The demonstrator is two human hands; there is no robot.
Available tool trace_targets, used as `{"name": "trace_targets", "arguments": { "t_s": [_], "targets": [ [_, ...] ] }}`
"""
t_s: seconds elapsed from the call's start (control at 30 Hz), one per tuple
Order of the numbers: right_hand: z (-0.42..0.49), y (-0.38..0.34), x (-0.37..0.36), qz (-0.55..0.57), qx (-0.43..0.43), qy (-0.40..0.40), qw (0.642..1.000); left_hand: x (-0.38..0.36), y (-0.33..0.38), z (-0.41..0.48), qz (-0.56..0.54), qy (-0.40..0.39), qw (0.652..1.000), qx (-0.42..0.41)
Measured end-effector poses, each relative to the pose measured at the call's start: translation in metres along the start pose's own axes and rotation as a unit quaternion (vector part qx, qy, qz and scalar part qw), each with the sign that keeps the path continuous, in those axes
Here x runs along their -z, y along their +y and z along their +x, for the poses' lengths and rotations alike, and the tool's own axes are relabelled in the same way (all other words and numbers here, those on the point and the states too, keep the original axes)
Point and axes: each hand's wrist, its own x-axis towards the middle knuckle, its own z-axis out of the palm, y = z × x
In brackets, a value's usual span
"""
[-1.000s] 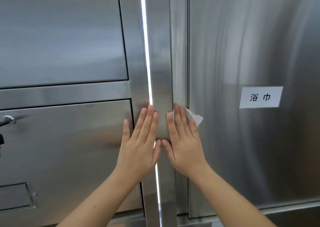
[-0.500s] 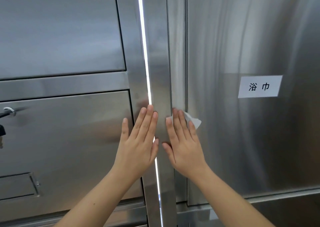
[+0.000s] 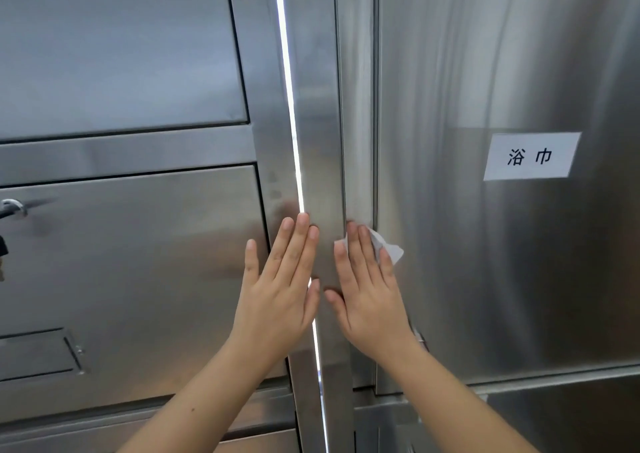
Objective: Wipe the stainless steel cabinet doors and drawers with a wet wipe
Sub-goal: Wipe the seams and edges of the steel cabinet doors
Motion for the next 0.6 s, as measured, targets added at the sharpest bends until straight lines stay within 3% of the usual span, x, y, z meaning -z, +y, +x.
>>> {"name": "trace_targets", "arguments": {
  "t_s": [0.13,0.4,0.6],
  "targets": [
    [-0.015,-0.001,-0.003,-0.009,0.01,-0.01,1.0,-0.003,0.006,-0.019,-0.006,-0.026,1.0,-0.005],
    [0.023,0.005,-0.001,-0.002,-0.001,0.044,0.999,-0.009,0.014,-0.029,-0.019,-0.028,0.999,0.01],
    [-0.067,-0.013,-0.025,0.021,-0.018,-0.033,0.999,-0.013,0.023,-0.048,-0.034,-0.05,0.998,0.007]
  ]
}}
